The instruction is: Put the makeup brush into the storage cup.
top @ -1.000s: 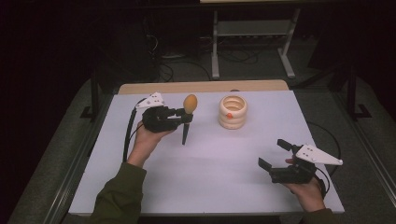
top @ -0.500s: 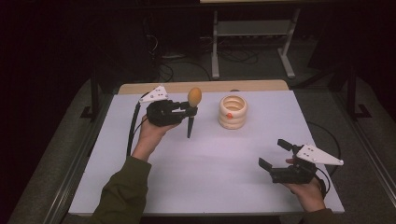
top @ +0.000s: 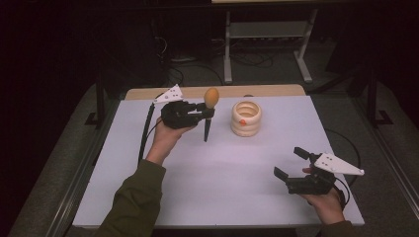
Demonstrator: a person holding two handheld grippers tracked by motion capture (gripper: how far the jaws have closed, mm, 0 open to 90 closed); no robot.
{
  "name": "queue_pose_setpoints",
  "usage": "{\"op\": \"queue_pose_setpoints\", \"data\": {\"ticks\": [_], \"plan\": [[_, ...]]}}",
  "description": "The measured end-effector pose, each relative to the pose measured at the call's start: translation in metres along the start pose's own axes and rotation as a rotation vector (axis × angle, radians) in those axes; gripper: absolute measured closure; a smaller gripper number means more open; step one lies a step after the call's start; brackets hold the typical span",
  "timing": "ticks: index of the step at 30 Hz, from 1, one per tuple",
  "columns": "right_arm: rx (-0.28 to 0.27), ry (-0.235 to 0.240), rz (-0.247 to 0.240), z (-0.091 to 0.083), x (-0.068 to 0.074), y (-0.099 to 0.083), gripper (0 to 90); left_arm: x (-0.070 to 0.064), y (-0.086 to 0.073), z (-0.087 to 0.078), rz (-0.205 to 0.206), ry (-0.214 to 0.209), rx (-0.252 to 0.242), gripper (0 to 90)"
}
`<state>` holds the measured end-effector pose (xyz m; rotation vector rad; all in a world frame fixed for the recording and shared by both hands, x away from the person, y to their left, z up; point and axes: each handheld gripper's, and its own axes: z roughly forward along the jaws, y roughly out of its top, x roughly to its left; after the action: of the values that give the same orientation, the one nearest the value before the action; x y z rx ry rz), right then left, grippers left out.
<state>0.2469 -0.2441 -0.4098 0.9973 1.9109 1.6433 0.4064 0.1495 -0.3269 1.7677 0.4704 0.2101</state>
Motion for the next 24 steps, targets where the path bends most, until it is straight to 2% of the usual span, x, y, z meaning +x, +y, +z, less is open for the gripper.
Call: {"op": "queue_pose_setpoints", "data": {"ticks": [7,24], "plan": [[-0.003,0.001,-0.003,0.000,0.000,0.000,0.0,0.001,0.007,0.007,0.007,-0.017,-0.025,64.3],[-0.009,0.000,-0.006,-0.001,0.000,0.001,0.0,0.007,0.021,0.026,0.018,-0.046,-0.042,64.3]]}}
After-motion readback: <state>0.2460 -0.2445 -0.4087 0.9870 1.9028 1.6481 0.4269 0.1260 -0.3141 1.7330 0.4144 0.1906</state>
